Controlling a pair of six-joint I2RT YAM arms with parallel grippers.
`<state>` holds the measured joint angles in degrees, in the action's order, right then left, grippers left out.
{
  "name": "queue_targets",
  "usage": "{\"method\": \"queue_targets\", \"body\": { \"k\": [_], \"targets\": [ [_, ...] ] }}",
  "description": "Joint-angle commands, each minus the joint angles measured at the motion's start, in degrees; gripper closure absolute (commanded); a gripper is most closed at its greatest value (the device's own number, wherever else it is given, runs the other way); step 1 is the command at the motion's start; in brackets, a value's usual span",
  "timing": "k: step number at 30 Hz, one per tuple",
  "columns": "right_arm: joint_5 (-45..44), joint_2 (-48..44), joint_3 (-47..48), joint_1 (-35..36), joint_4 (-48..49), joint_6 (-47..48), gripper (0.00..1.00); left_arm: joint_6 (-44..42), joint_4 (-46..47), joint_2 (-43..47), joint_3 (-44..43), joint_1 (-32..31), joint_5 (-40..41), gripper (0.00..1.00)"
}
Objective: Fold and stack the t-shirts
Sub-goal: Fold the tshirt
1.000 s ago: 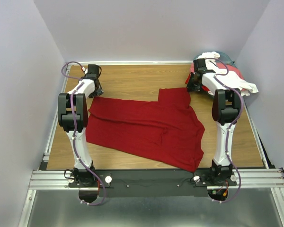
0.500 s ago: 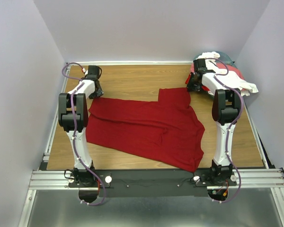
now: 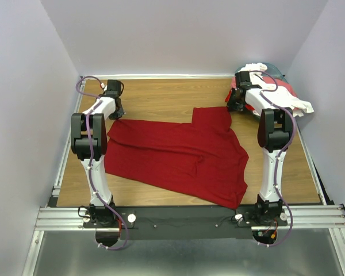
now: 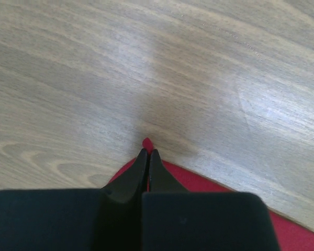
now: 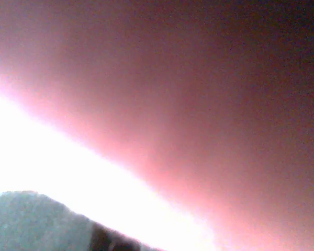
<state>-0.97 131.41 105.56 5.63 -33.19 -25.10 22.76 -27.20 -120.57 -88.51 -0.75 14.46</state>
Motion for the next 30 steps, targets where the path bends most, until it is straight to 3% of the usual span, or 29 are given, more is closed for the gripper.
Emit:
{"method": "queue_targets", "body": {
  "k": [1,10,17,23,30],
  "targets": [
    [2.4,-3.9,1.8,-0.4,-1.5,-1.1,0.99,-0.8,-1.0,-0.9,-3.3,0.2,-1.4,1.00],
    [4.7,-6.3,9.0,-3.2,-2.2,-1.8,0.99,-2.3,-3.9,-5.3,-18.7,0.2,-5.0,1.00],
    [9.1,-4.2,16.4,-4.2,-2.8,-2.6,1.00,-3.3,-2.9,-7.1,-23.7,0.2,-8.8,1.00],
    [14.9,-6.3,18.4,-4.2,-2.6,-2.3,0.99,-4.9,-1.5,-6.8,-23.7,0.3,-9.1,1.00],
    [19.4,-16.0,5.6,-3.4,-2.1,-1.1,0.99,-6.9,3.3,-2.7,-16.3,0.3,-9.4,1.00]
  ]
}}
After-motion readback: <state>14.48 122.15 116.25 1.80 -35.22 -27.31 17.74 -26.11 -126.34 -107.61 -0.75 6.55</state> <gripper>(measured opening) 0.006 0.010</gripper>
